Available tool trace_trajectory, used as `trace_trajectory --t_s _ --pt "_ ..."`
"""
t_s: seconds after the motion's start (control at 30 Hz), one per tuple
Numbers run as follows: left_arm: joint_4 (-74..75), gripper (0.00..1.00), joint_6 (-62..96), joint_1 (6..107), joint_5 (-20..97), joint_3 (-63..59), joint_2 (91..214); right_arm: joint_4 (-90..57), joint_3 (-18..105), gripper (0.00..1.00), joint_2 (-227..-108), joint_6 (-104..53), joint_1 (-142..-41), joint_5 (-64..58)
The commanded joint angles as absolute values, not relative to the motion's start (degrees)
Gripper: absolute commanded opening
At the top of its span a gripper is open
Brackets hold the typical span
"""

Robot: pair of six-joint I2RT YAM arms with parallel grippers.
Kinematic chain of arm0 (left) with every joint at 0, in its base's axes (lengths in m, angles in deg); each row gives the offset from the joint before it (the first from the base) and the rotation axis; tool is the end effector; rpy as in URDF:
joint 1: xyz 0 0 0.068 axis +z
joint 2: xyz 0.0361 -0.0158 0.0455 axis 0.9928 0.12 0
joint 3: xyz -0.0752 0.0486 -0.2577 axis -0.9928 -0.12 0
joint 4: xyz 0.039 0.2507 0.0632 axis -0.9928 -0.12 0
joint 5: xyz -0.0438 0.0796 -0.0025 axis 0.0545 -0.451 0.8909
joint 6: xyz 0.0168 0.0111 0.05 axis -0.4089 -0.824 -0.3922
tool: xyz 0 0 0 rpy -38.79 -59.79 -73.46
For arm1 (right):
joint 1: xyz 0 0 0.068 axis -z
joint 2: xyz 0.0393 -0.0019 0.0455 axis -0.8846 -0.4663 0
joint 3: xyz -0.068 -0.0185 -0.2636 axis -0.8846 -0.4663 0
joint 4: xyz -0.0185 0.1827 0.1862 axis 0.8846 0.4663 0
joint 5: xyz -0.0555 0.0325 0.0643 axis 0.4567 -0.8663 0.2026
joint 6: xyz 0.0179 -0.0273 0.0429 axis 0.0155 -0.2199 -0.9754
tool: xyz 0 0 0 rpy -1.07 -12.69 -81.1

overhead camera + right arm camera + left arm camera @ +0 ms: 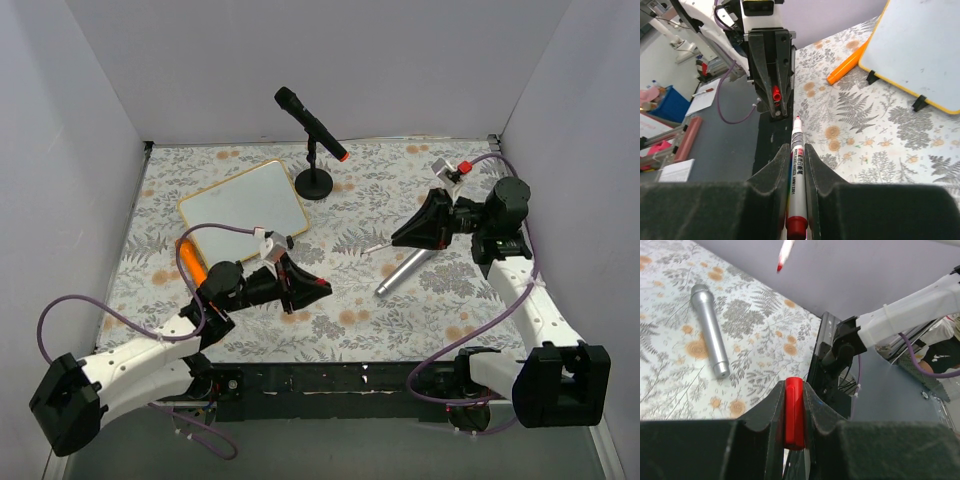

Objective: Write a sentence on the whiteboard
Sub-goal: Open the pen cap from the whiteboard marker, then place the pen cap at the center of the board.

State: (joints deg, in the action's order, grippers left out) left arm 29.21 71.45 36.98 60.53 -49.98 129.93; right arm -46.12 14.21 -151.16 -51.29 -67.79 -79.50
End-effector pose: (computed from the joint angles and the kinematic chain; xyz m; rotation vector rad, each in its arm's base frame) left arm 0.1313 -0.1625 0.2642 0.1933 1.8920 -1.8560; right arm 0.2293 0.0580 0.3465 -0.9963 1.4689 1.5001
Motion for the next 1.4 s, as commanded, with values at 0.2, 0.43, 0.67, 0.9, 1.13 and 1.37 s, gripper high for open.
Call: trace_trajectory --t_s 0.2,0.43,0.67,0.9,1.13,1.37 --pt "30.38 0.00 88.39 37.14 46.68 -61.24 129.14 -13.26 17.12 0.01 -149.87 -15.46 -57.11 -68.78" --pt "30.91 0.00 90.51 36.27 42.36 -48.62 152.69 -14.09 11.33 0.01 -146.09 -10.32 -53.51 -63.28" --pt "26.97 0.00 89.98 35.65 40.08 -28.06 178.80 -15.49 9.40 0.01 -143.29 -11.46 -49.46 -64.60" --pt "17.58 0.16 88.75 35.12 38.14 -14.59 191.91 -15.67 9.39 0.01 -142.05 -11.90 -47.70 -65.30" --pt "11.67 0.39 87.43 34.42 33.31 -11.58 192.01 -15.59 9.39 0.01 -142.14 -11.99 -47.35 -65.65" --pt "8.68 0.49 85.41 34.33 31.02 -13.95 184.30 -15.67 9.13 0.01 -142.40 -11.72 -46.65 -65.65"
